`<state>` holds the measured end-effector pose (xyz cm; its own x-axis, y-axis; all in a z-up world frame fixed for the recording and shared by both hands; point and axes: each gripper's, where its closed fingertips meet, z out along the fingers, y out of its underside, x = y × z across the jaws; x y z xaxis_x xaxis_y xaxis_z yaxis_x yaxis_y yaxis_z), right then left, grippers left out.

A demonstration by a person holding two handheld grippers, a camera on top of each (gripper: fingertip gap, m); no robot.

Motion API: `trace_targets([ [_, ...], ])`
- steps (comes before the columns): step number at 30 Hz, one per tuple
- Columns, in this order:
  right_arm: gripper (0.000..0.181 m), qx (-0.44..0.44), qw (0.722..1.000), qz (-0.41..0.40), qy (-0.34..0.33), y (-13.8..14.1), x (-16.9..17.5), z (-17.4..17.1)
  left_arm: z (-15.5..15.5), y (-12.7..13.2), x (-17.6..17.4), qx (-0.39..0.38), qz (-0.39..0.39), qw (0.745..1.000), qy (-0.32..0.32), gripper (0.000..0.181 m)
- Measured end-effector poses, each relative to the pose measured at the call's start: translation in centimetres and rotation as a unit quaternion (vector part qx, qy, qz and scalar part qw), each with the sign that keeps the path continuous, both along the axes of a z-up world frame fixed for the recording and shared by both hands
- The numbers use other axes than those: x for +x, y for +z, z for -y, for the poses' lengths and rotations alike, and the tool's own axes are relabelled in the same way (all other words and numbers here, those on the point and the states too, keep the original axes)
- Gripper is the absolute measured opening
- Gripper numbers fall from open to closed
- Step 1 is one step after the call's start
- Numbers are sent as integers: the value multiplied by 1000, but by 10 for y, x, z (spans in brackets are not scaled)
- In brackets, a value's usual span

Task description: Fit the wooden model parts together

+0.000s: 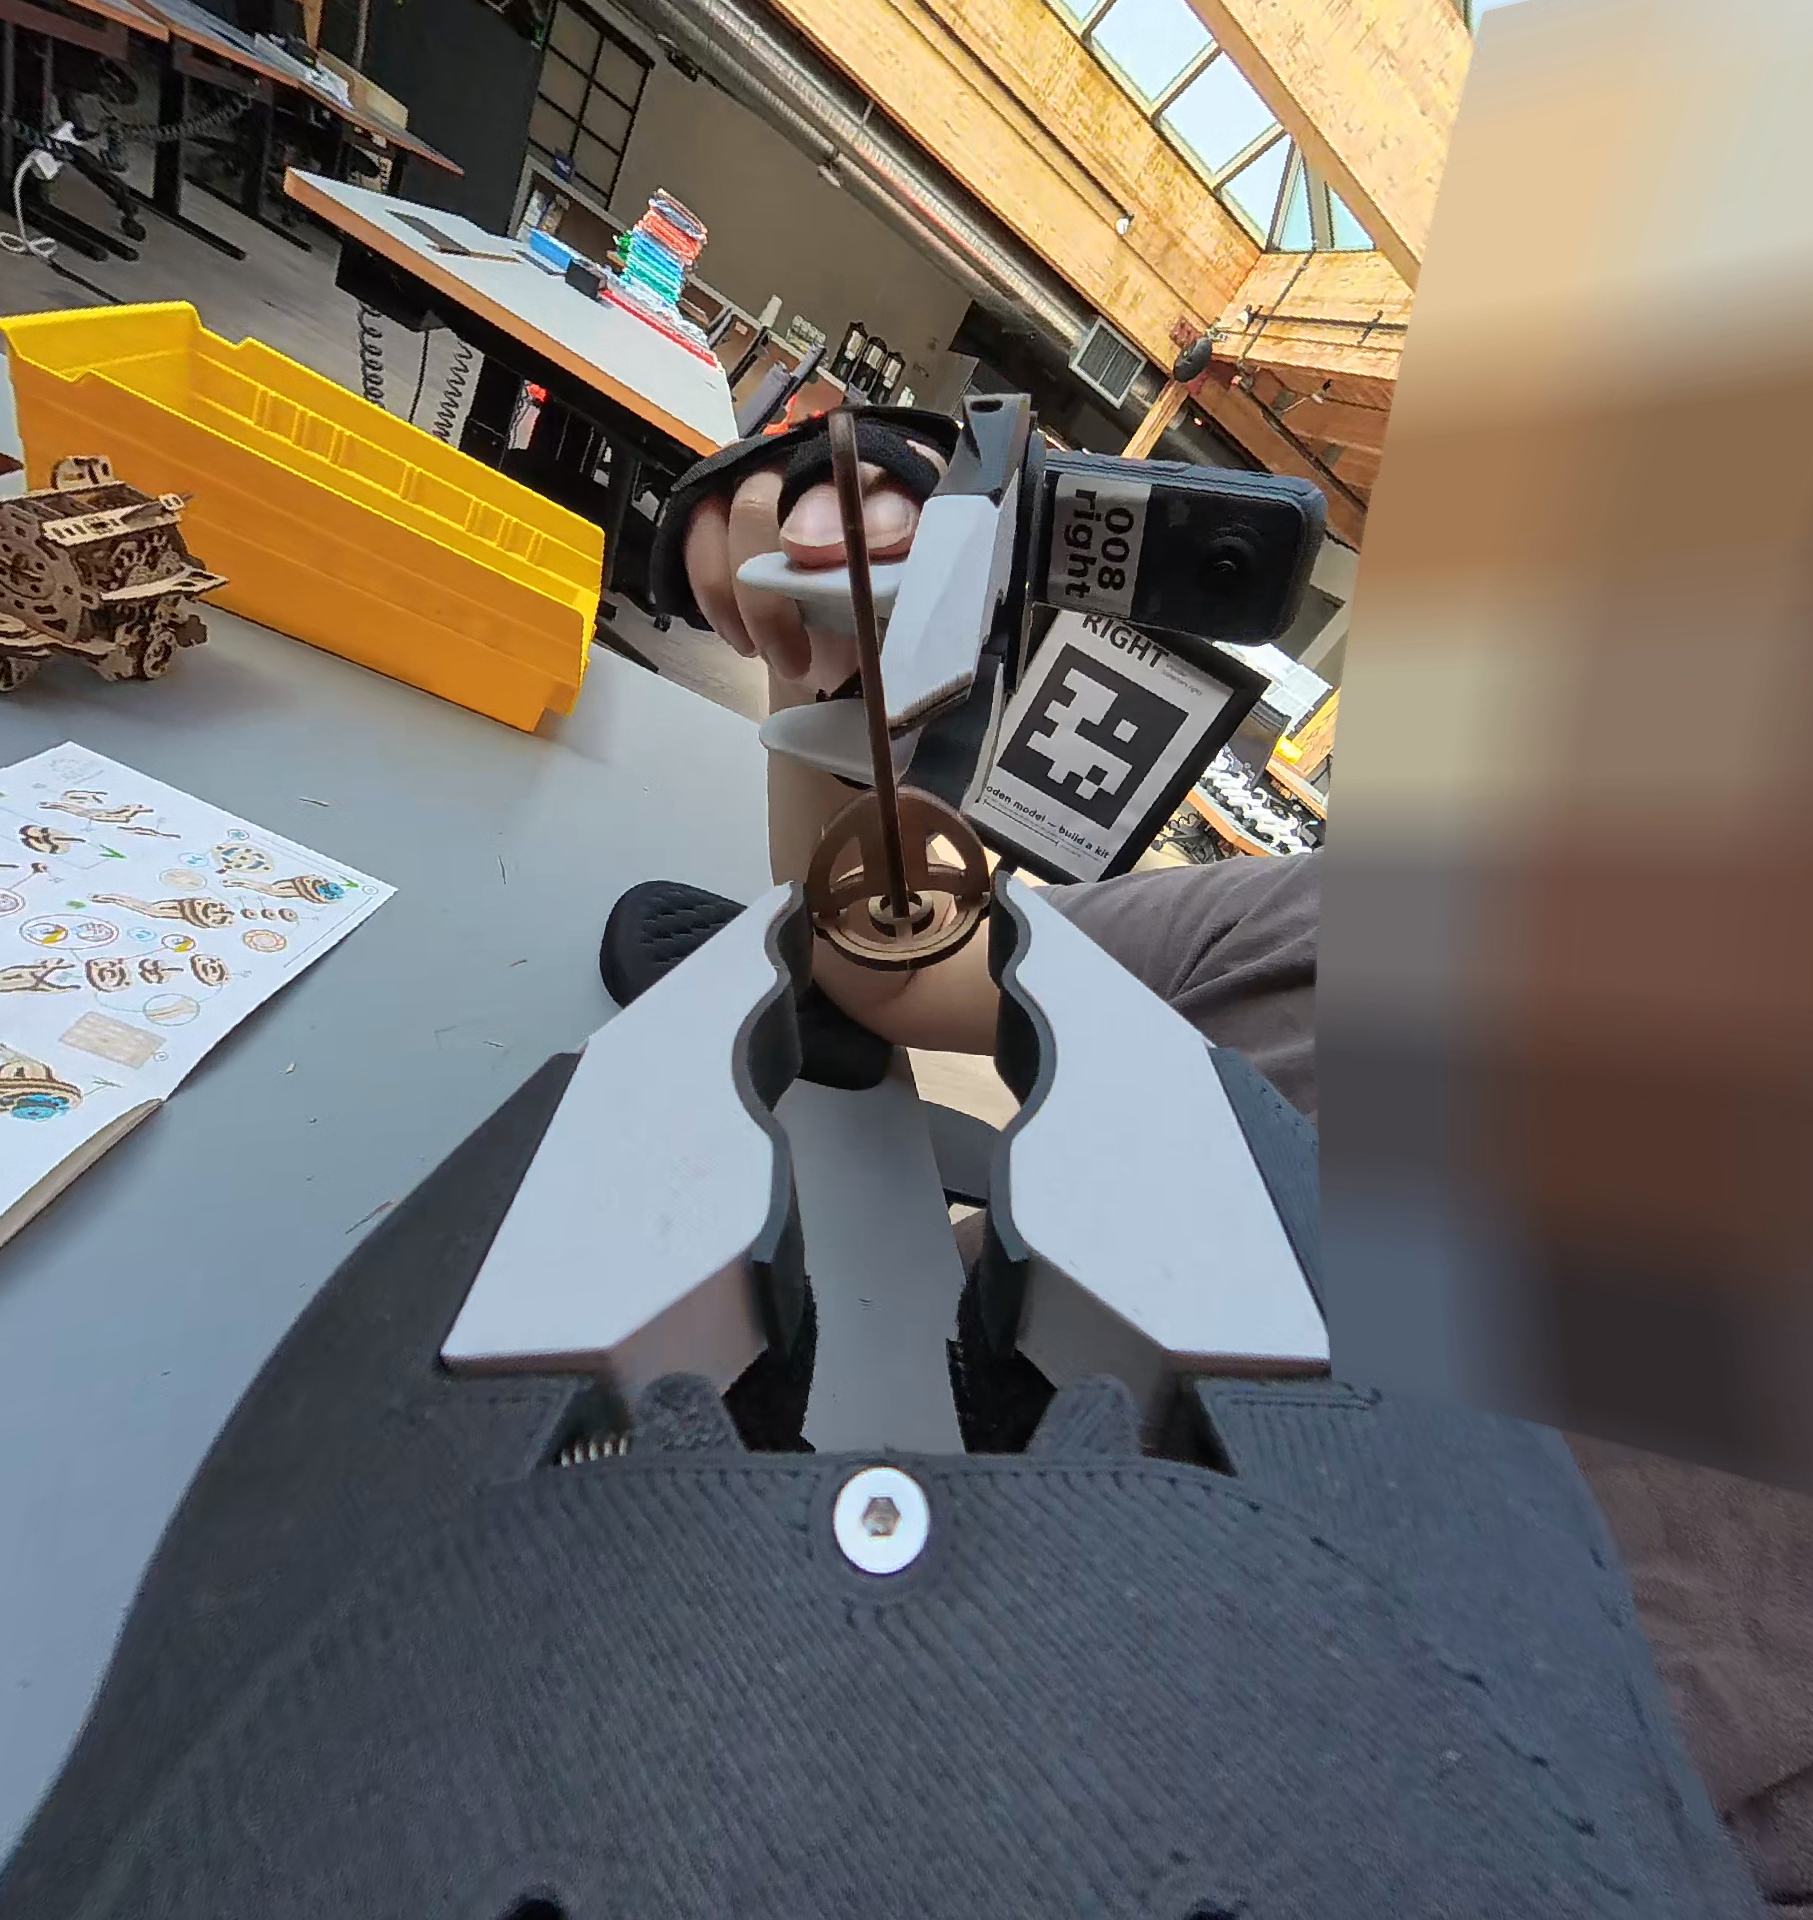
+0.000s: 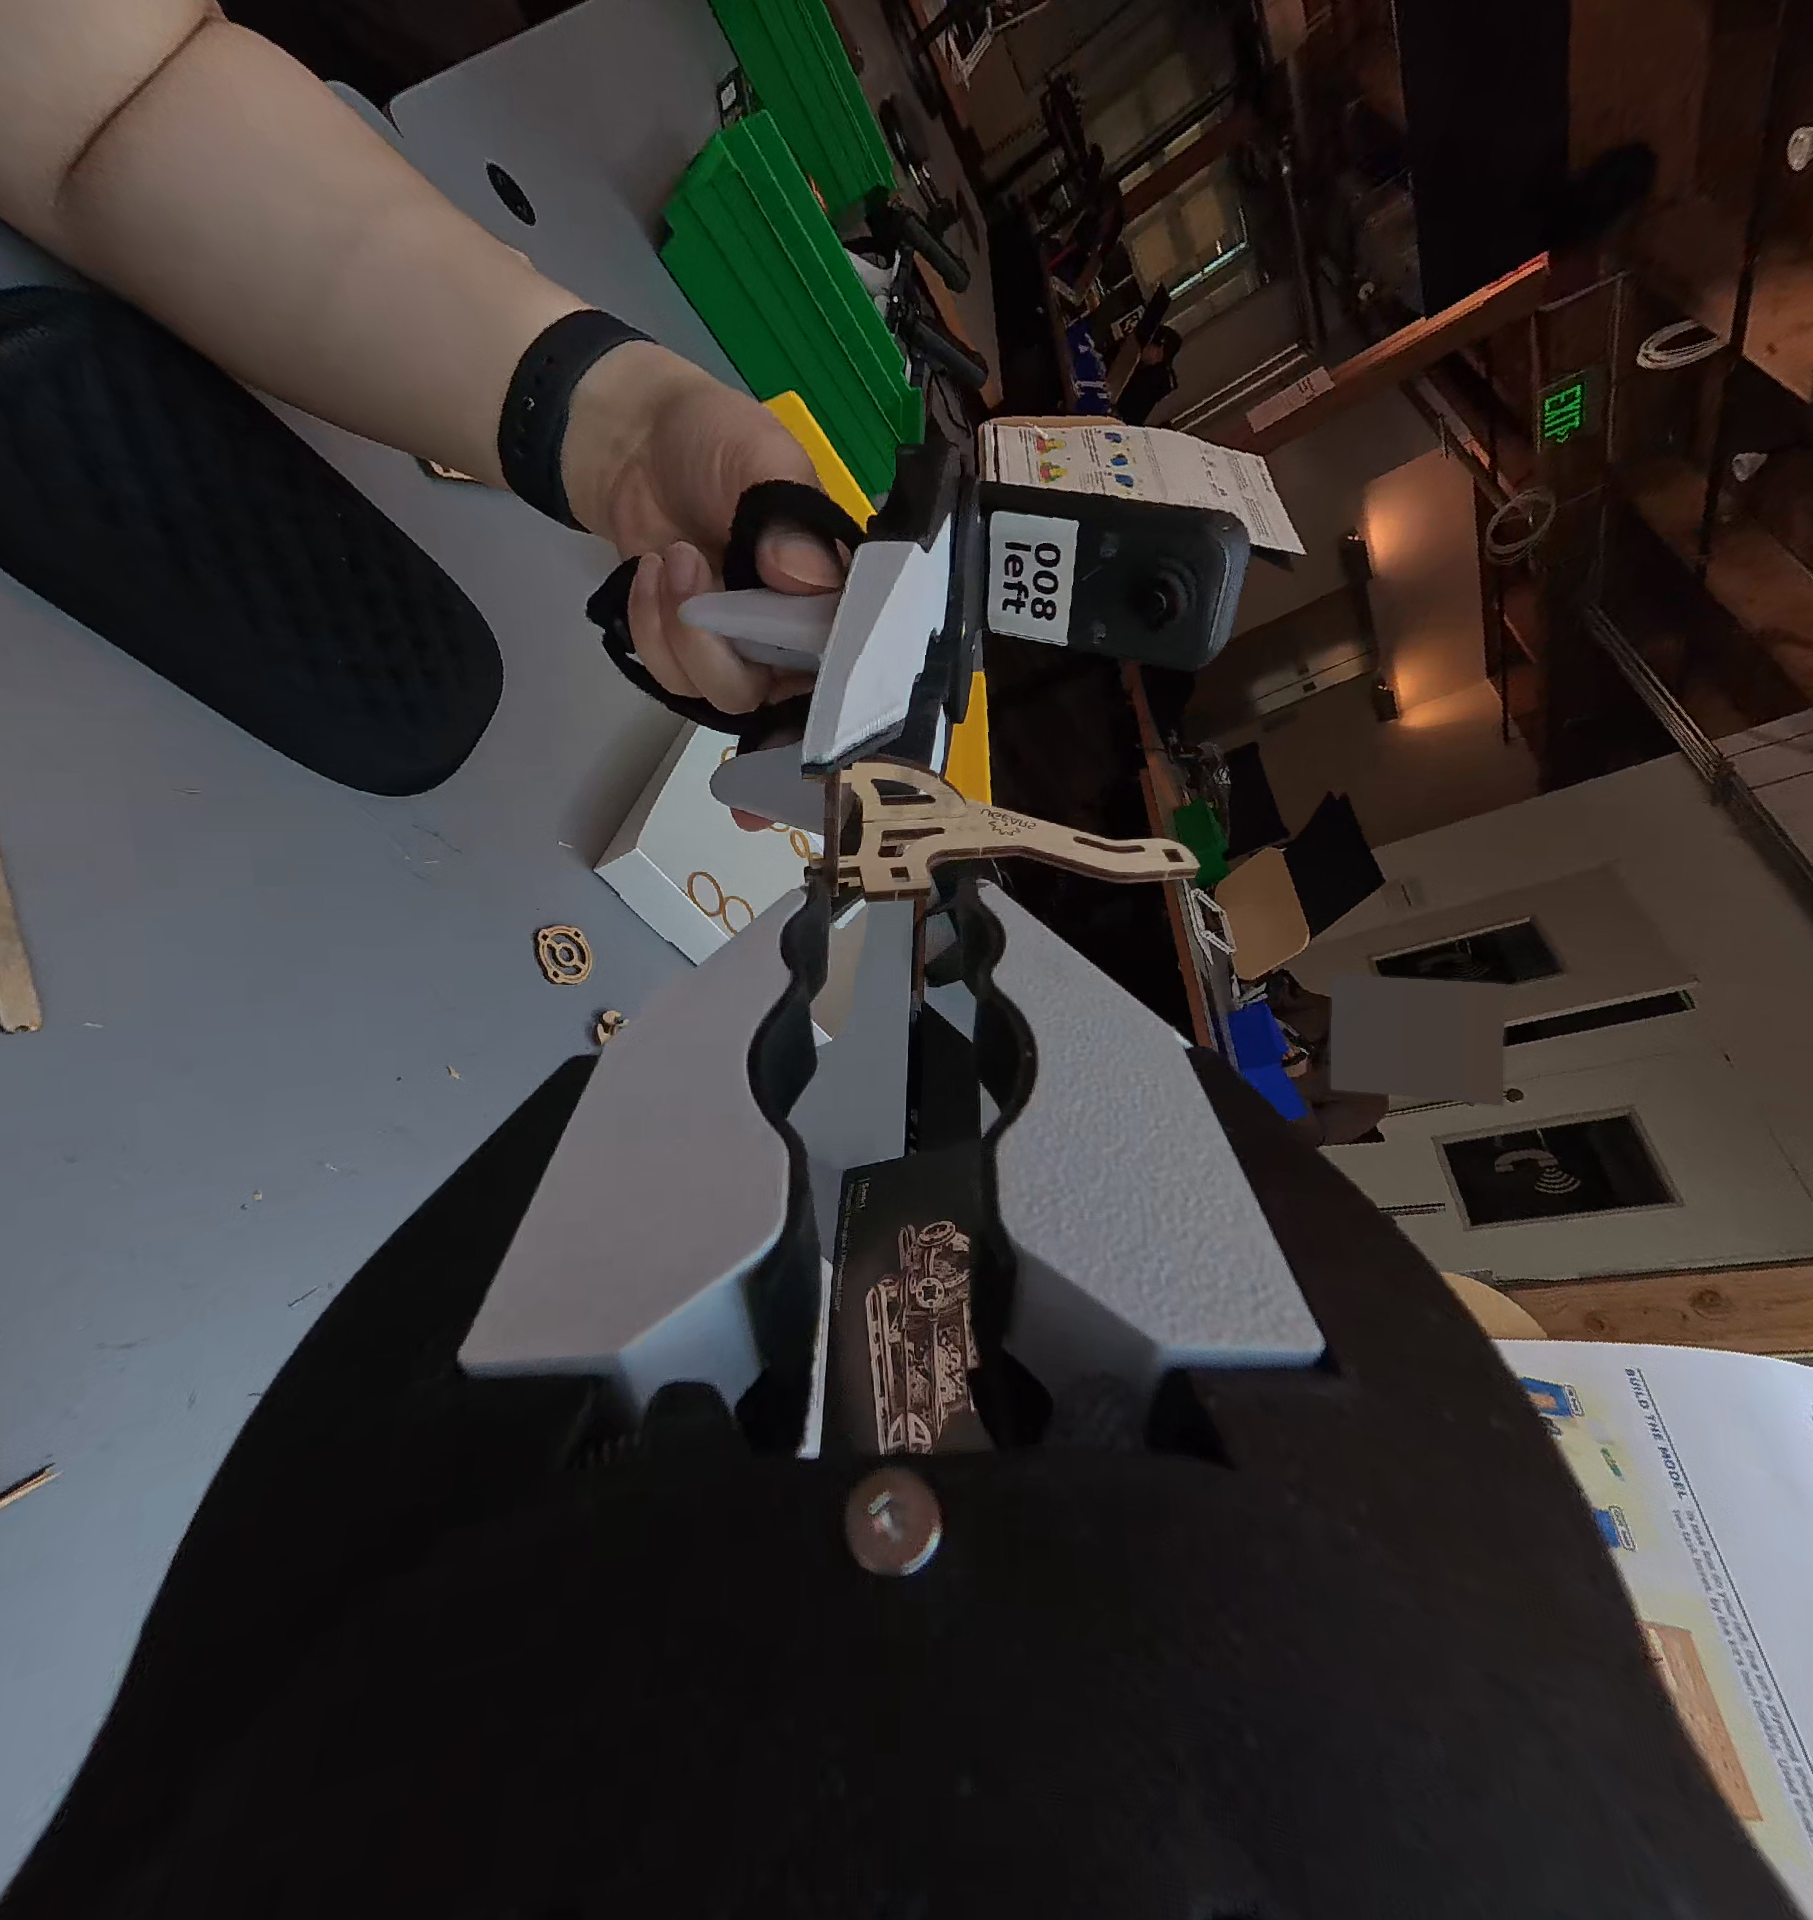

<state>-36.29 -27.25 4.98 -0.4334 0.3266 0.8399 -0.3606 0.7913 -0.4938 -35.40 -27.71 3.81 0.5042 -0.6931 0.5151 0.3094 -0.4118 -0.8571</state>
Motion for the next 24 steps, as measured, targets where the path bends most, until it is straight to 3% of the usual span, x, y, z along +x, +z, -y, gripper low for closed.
trace_targets([
  [10, 20, 6, 999, 34, 8, -12, 0, 1, -5, -8, 0, -38, 17, 999, -11, 32],
  [24, 19, -9, 999, 10, 34, -6, 0, 6, -1, -1, -1, -19, 7, 1000, -4, 32],
])
